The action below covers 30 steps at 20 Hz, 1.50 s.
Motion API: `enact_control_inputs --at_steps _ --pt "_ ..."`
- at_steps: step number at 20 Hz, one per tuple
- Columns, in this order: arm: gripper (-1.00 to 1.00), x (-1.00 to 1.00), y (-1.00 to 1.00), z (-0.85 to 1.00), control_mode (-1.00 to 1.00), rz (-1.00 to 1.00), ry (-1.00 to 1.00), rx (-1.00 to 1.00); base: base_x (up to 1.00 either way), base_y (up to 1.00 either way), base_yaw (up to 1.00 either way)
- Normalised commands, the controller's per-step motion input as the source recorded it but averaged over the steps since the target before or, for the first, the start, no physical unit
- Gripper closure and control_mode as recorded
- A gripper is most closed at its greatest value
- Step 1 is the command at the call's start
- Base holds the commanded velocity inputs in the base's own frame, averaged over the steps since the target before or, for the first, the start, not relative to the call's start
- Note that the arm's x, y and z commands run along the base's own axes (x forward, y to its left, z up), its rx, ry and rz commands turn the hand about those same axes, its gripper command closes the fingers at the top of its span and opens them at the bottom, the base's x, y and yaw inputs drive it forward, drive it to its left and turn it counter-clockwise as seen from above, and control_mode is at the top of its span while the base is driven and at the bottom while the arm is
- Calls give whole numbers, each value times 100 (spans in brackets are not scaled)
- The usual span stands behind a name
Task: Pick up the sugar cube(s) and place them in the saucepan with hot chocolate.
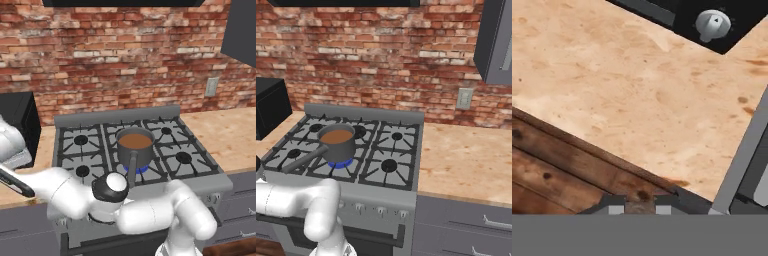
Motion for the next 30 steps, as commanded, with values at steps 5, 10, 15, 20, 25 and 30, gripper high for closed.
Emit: enact_control_inputs --at_steps 5,10,15,20,25,30 --pt "100 -42 -99 29 -100 -2 -4 18 0 0 0" --pt "100 -44 -100 17 -100 -5 -6 13 0 0 0" --pt "100 -9 -100 49 -100 0 0 7 0 0 0" --pt "100 0 -100 61 -100 0 4 4 0 0 0" --pt "100 4 -100 33 -100 0 4 1 0 0 0" --pt "100 21 -96 1 -100 0 1 0 0 0 0"
